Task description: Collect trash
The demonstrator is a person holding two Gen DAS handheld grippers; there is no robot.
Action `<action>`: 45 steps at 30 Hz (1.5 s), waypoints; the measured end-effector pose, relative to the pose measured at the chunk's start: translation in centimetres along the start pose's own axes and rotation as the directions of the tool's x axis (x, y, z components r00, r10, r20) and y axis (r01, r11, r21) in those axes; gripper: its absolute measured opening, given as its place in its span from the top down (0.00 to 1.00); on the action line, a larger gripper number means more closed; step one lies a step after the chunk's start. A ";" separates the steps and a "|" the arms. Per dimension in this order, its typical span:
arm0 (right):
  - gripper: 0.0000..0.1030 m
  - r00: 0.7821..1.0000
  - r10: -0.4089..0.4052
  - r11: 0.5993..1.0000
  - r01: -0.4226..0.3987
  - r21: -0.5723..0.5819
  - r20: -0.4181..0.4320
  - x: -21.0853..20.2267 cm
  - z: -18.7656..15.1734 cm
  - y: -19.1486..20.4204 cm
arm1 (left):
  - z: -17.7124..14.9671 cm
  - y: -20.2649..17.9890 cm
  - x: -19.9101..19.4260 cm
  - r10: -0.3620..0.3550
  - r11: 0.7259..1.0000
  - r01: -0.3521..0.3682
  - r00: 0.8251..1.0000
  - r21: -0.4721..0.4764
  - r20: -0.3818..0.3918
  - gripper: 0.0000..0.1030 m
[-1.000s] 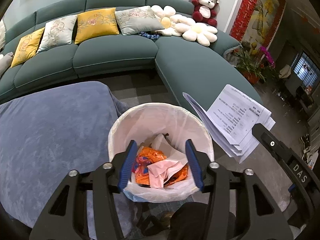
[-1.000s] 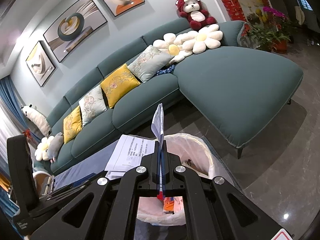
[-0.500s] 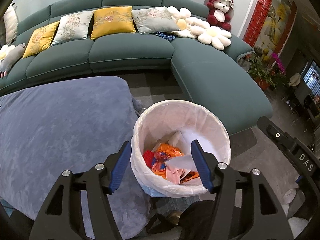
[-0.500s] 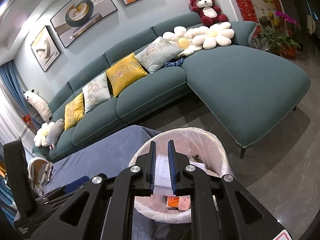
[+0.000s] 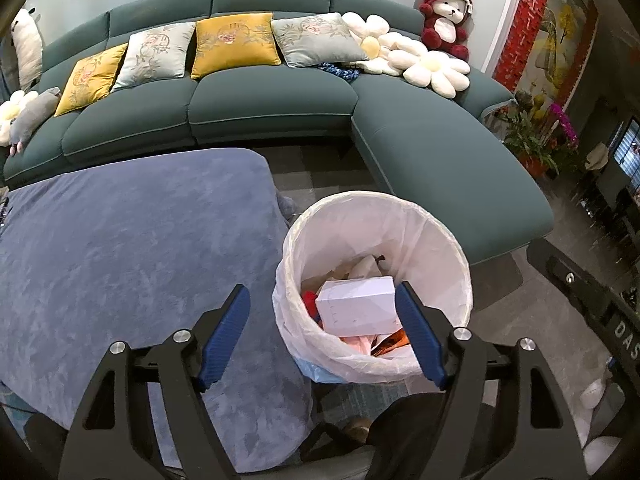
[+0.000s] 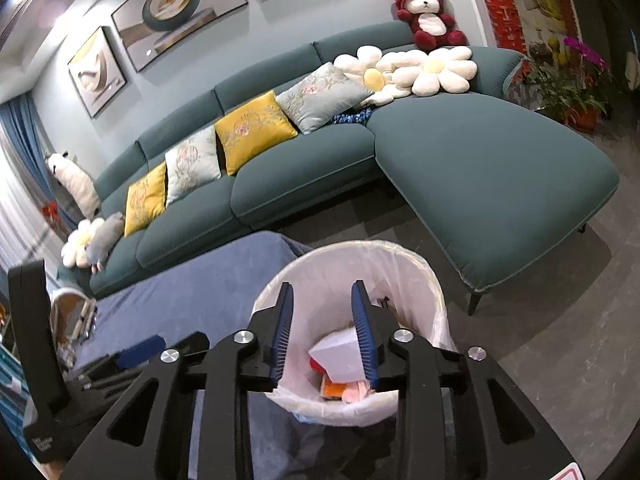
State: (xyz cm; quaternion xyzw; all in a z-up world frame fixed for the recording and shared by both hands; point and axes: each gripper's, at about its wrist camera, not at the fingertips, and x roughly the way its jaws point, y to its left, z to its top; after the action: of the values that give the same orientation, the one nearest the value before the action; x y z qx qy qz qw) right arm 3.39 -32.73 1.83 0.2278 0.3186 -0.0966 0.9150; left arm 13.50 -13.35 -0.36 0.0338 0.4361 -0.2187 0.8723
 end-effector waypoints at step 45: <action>0.07 0.990 -0.102 0.974 0.079 -0.214 -0.099 -1.2 -5.2 2.2 | -4.3 0.1 -0.8 0.118 0.993 -0.118 0.992 0.002 -0.038 0.10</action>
State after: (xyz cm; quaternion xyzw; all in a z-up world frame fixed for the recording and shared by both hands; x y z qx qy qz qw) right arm 0.38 -28.28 -0.20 0.1204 0.3865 -0.0916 0.9098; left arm 9.86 -11.91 -2.43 0.0636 0.4498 -0.1662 0.8752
